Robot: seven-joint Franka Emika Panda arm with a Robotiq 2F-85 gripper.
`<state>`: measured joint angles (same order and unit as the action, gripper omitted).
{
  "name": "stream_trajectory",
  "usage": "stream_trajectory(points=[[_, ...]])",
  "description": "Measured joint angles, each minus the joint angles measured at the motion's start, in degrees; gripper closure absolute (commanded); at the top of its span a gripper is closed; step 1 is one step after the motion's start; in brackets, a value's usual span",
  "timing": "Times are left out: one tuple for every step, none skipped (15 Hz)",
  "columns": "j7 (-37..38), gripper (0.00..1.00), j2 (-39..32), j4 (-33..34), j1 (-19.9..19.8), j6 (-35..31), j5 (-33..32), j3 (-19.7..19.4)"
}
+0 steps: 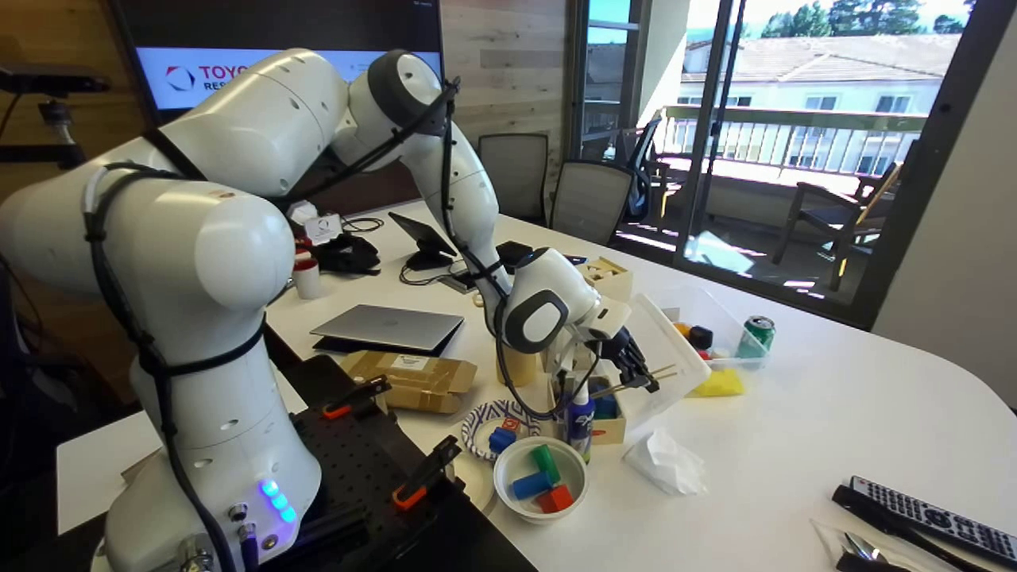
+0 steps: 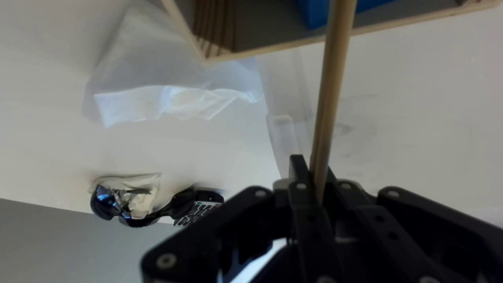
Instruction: Pick up the sticks and mix the objects in the box
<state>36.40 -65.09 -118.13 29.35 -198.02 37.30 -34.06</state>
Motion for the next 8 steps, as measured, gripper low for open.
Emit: stream_trajectory(points=[[0.1, 0.98, -0.6, -0.1, 0.8, 0.0, 1.0, -1.0], [0.4, 0.98, -1.4, -0.1, 1.7, 0.0, 2.0, -1.9], [1.2, 0.98, -2.2, -0.1, 2.7, 0.0, 3.0, -2.8], [2.0, 0.98, -3.0, 0.0, 3.7, 0.0, 4.2, -3.6], [2.7, 0.98, -3.9, 0.1, 4.6, 0.0, 5.2, -4.3], [3.5, 0.98, -4.7, 0.2, 5.4, 0.0, 6.0, -4.8], [4.0, 0.98, -5.4, 0.3, 5.9, 0.0, 6.6, -5.0], [4.5, 0.98, -5.9, 0.3, 6.1, 0.0, 6.7, -5.0]])
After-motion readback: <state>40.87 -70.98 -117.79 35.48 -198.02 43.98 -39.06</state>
